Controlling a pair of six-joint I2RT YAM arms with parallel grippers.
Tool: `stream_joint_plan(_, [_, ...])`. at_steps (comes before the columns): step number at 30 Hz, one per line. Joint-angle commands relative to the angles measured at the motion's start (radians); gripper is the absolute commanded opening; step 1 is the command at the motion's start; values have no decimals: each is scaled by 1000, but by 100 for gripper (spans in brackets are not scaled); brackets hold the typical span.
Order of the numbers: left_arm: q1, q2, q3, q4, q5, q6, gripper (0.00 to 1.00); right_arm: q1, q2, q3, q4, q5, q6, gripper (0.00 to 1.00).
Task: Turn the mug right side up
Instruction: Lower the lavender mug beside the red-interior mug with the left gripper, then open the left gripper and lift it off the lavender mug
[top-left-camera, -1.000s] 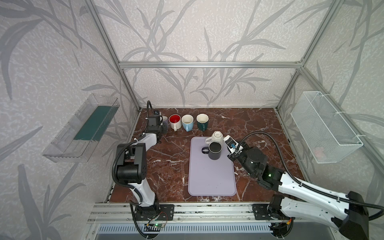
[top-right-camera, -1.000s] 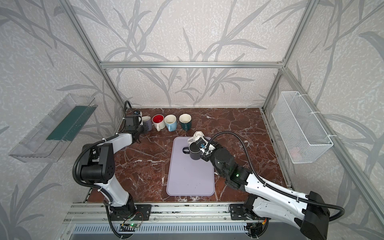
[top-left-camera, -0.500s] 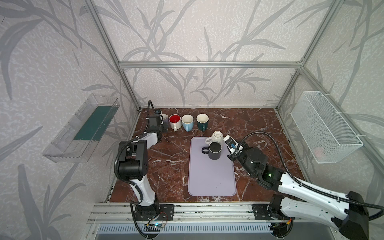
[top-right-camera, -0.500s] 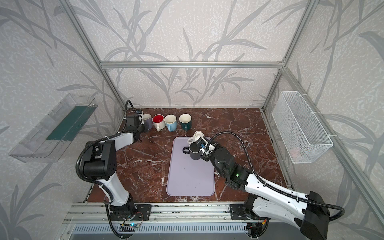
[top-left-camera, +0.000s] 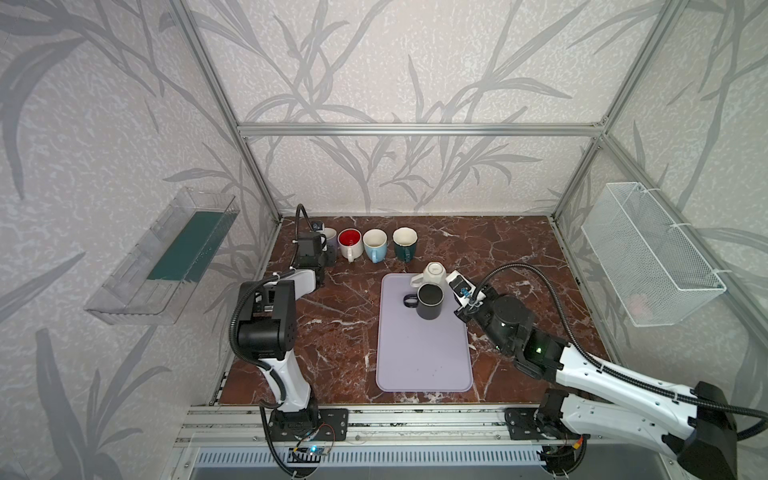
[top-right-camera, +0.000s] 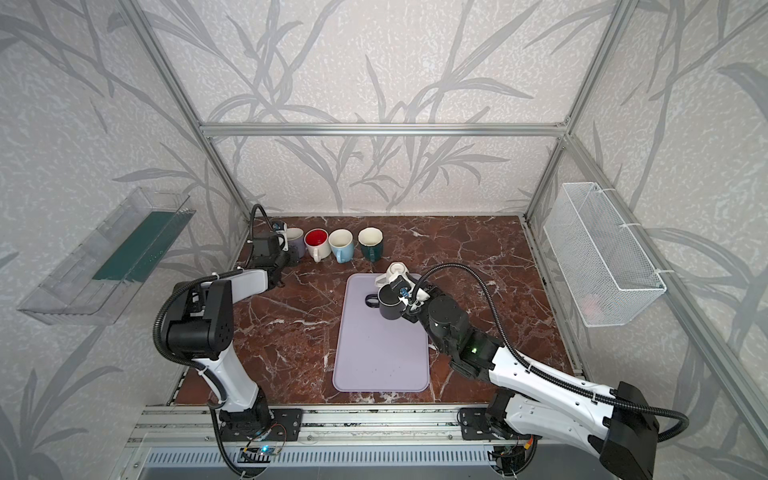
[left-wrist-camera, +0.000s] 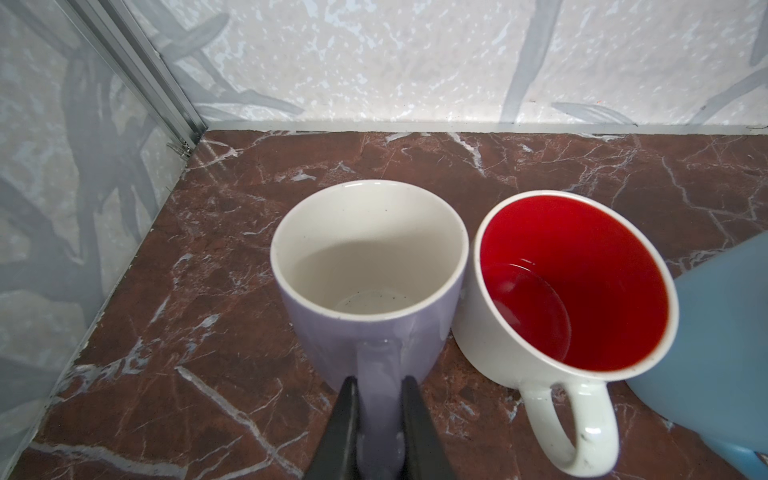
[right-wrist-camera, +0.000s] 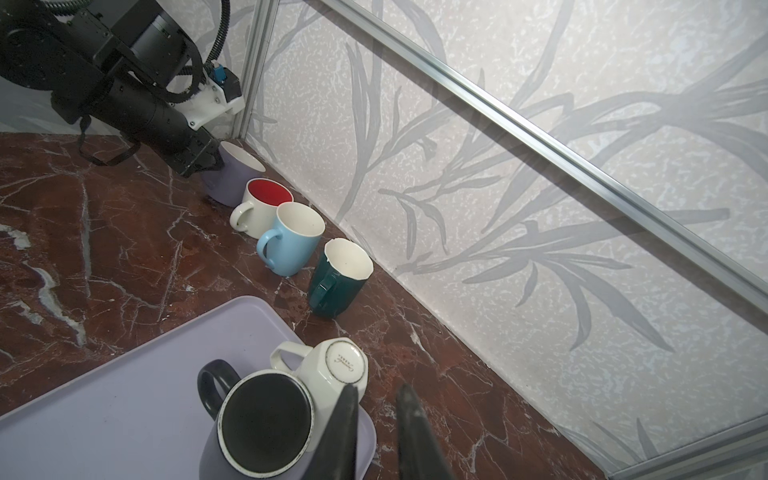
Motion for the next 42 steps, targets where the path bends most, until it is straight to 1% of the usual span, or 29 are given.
stream_joint_plan(1, [6, -45, -3, 54, -1, 25, 4, -6, -8, -1, 9, 8, 4, 19])
stream_joint_plan(5, [5, -55, 2, 30, -2, 25, 6, -6, -10, -4, 10, 7, 5, 19])
stream_joint_plan(14, [5, -83, -16, 12, -22, 26, 26, -6, -7, -9, 16, 0, 11, 19])
stream_joint_plan(19, [4, -85, -23, 10, -24, 18, 32, -6, -6, -10, 17, -4, 14, 19])
stream_joint_plan(24, [5, -90, -24, 5, -30, 10, 33, -6, -13, -14, 18, -2, 15, 20])
stream_joint_plan(29, [4, -132, -11, -41, -44, -4, 33, -6, -4, -2, 2, -7, 24, 21])
stream_joint_plan(32, [4, -184, 0, -89, -70, -28, 34, -7, 1, 6, -13, -22, 37, 22])
stream_joint_plan(35, [2, -249, 17, -174, -73, -73, 35, -8, 1, 13, -26, -32, 50, 23])
stream_joint_plan(38, [0, -327, 28, -284, -39, -124, 36, -7, 4, 28, -65, -67, 68, 24])
stream_joint_plan(39, [-1, -352, 26, -312, -12, -139, 36, -7, 5, 33, -77, -83, 73, 24])
stream_joint_plan(42, [-18, -433, 6, -385, 15, -189, 37, -8, 9, 56, -128, -161, 78, 25])
